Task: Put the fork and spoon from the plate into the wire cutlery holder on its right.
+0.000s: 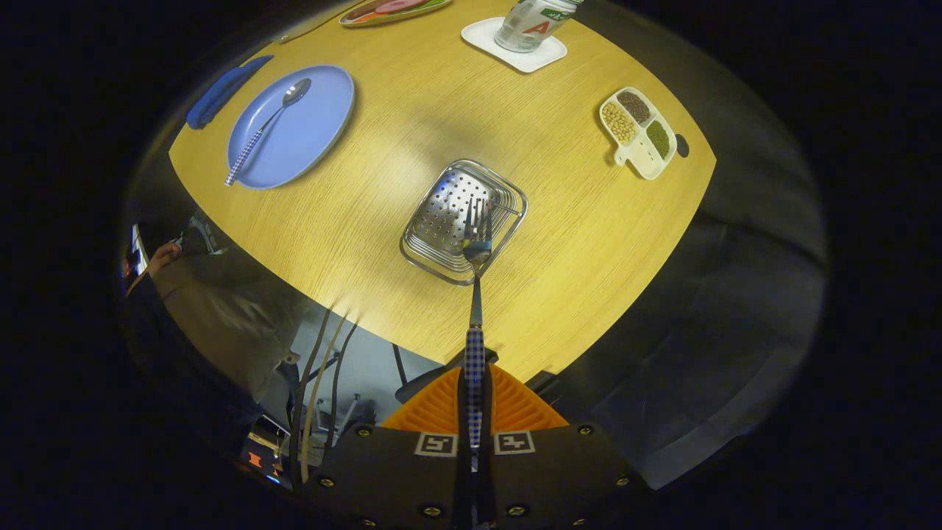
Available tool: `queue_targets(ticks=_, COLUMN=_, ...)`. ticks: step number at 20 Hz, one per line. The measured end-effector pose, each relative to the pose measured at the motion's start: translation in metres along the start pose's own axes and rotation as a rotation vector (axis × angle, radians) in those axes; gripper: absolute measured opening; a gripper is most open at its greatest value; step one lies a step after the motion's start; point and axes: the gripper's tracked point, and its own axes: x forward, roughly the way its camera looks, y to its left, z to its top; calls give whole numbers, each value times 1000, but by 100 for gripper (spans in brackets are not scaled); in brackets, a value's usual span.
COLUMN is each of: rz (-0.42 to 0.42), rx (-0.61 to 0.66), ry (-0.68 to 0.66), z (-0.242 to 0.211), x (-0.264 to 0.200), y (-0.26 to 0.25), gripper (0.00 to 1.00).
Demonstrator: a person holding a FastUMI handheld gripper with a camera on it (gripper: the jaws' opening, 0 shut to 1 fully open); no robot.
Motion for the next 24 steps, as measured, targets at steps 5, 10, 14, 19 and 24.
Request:
queue_targets(ticks=5, rz=35, rx=44, ry=60, z=21, x=15, y=4, gripper=4)
queue_targets(ticks=10, rz=50, rx=40, ry=89, z=43, x=26, y=7, gripper=4)
queue_targets(ticks=14, rz=102, rx=61, ry=114, z=50, x=34, y=11, gripper=5)
queue_targets(ticks=19, rz=91, rx=123, ry=70, z=55, x=27, y=2, gripper=12)
queue_targets(ticks=24, rz=72, rx=173, ry=3, z=42, x=11, y=-3, gripper=25)
